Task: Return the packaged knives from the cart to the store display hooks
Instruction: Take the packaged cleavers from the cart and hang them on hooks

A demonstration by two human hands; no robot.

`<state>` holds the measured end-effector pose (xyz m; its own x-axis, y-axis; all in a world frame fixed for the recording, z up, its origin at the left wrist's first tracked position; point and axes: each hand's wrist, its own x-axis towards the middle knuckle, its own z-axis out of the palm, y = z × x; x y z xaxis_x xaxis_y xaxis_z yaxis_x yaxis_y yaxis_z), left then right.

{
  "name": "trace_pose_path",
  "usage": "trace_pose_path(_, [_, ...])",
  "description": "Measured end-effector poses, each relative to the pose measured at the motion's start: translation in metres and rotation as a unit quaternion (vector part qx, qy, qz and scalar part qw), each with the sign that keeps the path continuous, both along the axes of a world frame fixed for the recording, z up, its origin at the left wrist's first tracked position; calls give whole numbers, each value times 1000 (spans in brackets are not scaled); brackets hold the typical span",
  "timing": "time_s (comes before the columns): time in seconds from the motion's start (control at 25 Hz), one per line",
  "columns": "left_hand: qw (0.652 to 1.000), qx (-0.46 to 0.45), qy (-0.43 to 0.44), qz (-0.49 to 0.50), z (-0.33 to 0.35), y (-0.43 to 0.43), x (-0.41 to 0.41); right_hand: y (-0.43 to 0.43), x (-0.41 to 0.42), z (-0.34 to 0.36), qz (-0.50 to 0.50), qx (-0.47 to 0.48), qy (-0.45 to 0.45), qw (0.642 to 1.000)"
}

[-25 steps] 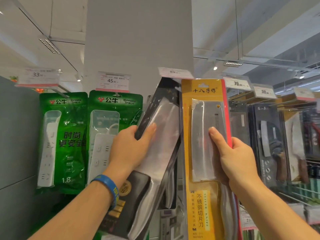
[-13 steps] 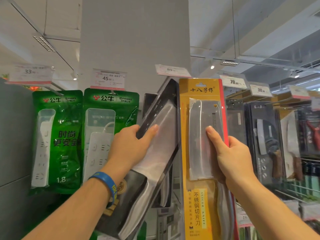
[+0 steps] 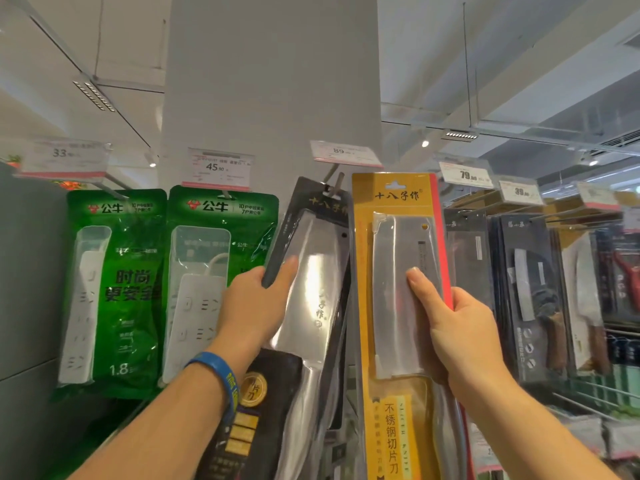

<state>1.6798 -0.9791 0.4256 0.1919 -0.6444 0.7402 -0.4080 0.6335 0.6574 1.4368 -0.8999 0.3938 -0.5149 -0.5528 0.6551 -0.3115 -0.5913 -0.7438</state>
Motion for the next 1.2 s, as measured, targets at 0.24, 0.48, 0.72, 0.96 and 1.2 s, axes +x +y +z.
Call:
trace_pose_path(0.24, [994,109,22,-16,-7,-37,-18,-4,15,-13,50,6,-7,999])
trace_pose_path(0.48, [972,224,-50,-50,6,-25,-33,1,15,-8,53,6,4,999])
trace_pose_path(0.72, [979,-181,-92,19,56,28,-32,6,-1,11,1,-5,44,999])
trace_pose_path(0.96, [885,-314,-278,201,136,51,-29,3,3,10,22,-11,43,999])
trace_pose_path(1.2, [883,-322,-296,167,184,56,-24,-2,13,-1,49,36,66,996])
